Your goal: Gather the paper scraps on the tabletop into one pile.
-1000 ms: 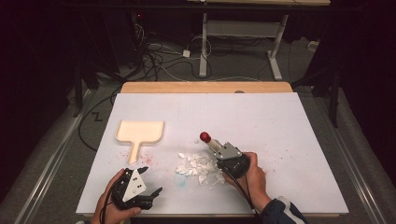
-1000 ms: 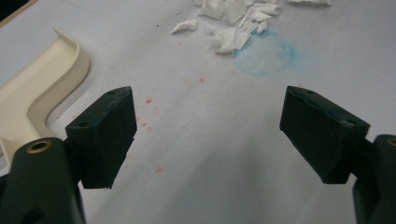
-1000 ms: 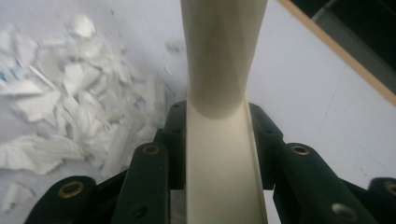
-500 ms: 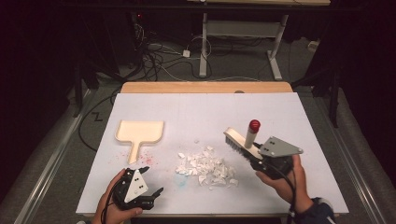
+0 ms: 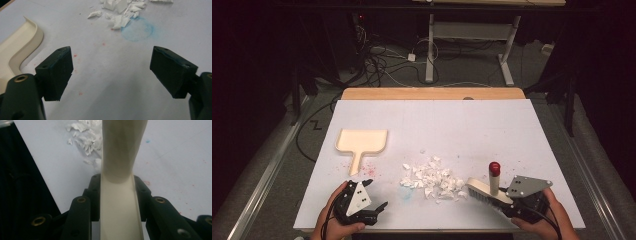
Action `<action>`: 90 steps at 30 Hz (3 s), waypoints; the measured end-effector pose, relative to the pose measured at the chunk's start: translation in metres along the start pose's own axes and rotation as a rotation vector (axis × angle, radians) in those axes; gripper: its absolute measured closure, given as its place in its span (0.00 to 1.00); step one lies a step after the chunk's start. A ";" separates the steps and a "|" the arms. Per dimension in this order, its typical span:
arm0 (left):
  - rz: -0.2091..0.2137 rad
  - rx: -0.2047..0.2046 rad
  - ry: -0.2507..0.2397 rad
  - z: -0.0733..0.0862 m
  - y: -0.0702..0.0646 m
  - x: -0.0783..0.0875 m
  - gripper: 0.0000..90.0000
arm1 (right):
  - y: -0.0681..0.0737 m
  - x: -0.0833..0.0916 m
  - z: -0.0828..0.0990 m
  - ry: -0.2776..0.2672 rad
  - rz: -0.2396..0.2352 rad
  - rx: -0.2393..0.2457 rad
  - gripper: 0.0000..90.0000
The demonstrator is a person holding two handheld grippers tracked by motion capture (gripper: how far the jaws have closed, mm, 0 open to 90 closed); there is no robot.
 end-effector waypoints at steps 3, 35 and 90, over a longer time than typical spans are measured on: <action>0.002 -0.008 0.005 0.000 0.000 -0.002 0.20 | 0.004 -0.010 -0.006 -0.012 -0.034 -0.004 0.76; -0.001 -0.002 0.008 0.001 0.001 -0.001 0.20 | 0.007 0.004 -0.035 -0.172 -0.021 0.033 0.76; -0.081 0.056 -0.008 0.004 0.008 0.006 0.20 | 0.031 -0.035 -0.043 -0.219 -0.325 0.226 0.76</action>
Point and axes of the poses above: each handheld gripper's, and its own axes: x roughly backward along the jaws, z roughly out of its underside, y roughly to its left, the point moved 1 cm from there along -x, roughly forward along the jaws, and after that the axes turned 4 degrees about y, right-handed, at the moved point
